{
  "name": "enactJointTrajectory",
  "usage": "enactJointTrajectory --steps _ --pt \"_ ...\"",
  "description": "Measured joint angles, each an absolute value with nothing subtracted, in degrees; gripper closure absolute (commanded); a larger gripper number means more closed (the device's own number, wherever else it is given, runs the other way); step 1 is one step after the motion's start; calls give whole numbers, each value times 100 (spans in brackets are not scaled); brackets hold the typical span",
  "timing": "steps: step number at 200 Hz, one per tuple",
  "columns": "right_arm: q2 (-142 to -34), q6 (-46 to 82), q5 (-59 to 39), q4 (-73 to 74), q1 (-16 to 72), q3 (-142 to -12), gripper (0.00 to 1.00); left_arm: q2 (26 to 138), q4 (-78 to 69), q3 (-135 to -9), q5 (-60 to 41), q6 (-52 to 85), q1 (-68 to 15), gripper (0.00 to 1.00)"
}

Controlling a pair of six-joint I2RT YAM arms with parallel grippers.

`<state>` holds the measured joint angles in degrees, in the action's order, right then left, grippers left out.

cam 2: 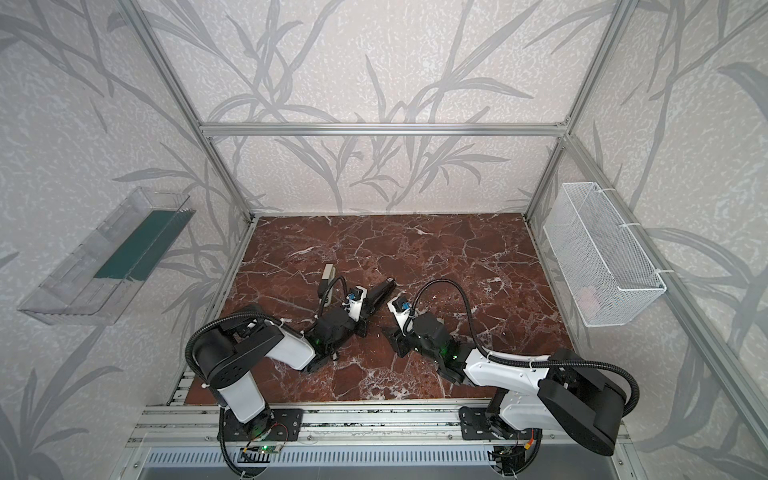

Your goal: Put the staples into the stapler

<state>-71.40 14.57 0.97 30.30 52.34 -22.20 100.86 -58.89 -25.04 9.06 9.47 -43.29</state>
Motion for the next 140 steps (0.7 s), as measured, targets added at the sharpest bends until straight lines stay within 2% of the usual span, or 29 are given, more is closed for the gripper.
enactJointTrajectory --steps 111,140 --pt "-7140 1603 -8 3009 4989 -2110 53 10794 -4298 -4219 954 908 -3559 100" --pt "-7137 1614 -10 3009 4969 -2110 53 10884 -4141 -4335 963 963 -3562 90"
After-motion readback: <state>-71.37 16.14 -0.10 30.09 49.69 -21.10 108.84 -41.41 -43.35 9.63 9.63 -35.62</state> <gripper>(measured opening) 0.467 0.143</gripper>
